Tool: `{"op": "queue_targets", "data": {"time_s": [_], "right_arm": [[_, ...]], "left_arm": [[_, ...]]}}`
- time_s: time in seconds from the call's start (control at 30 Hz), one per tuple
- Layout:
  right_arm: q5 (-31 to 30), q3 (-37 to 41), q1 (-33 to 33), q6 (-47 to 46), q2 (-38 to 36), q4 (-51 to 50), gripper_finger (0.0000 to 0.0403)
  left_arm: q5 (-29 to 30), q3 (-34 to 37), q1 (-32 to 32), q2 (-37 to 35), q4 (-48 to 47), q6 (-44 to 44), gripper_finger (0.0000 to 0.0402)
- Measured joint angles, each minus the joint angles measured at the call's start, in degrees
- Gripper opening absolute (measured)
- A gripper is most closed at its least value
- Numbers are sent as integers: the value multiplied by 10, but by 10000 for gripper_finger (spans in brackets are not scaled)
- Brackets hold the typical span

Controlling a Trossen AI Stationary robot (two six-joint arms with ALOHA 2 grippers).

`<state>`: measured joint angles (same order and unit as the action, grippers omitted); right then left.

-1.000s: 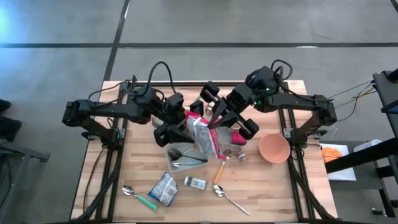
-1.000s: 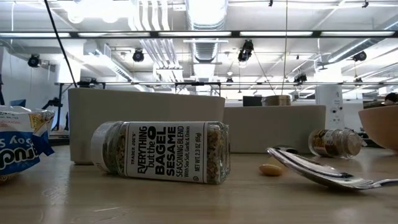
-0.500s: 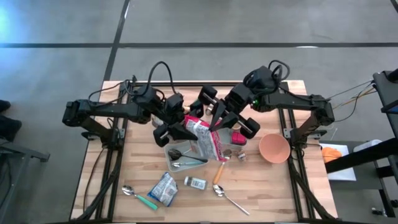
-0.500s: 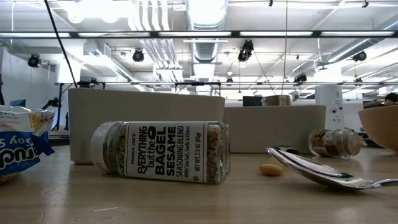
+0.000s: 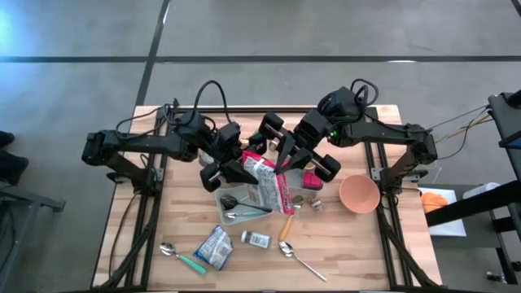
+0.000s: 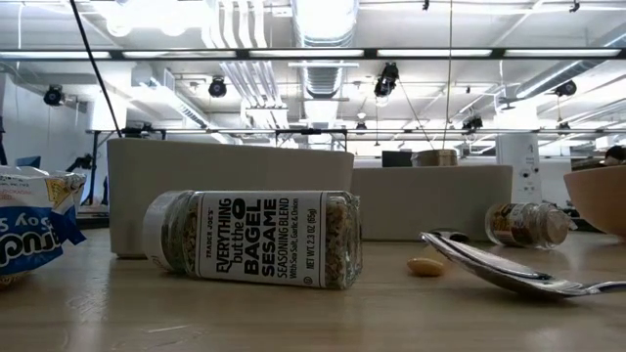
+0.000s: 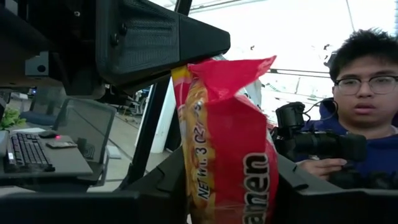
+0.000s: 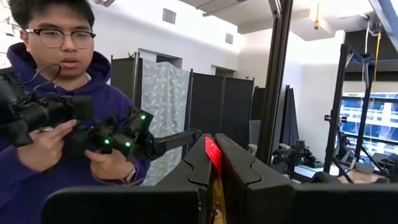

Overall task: Pick & Place Food Item
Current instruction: Put the red noodle pack into the black bin

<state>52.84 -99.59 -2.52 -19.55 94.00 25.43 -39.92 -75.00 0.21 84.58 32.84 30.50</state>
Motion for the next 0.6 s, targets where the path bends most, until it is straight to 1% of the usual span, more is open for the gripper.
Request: {"op": "queue_targets", "data": {"time_s": [0.1,0.27,0.5,0.6], "right_arm": [[1,0,0,0,0,-6,8],[2,0,0,-5,0,-11,8],[-1,0,0,-45,0,-12,9],[-2,0,-4,-66,0,-12,27]], "left_arm": [[-2,0,0,0,0,9,112],[-8,0,0,0,-1,25,111],[-11,0,0,-4,-2,31,111],[-16,0,0,-4,0,31,111]]}}
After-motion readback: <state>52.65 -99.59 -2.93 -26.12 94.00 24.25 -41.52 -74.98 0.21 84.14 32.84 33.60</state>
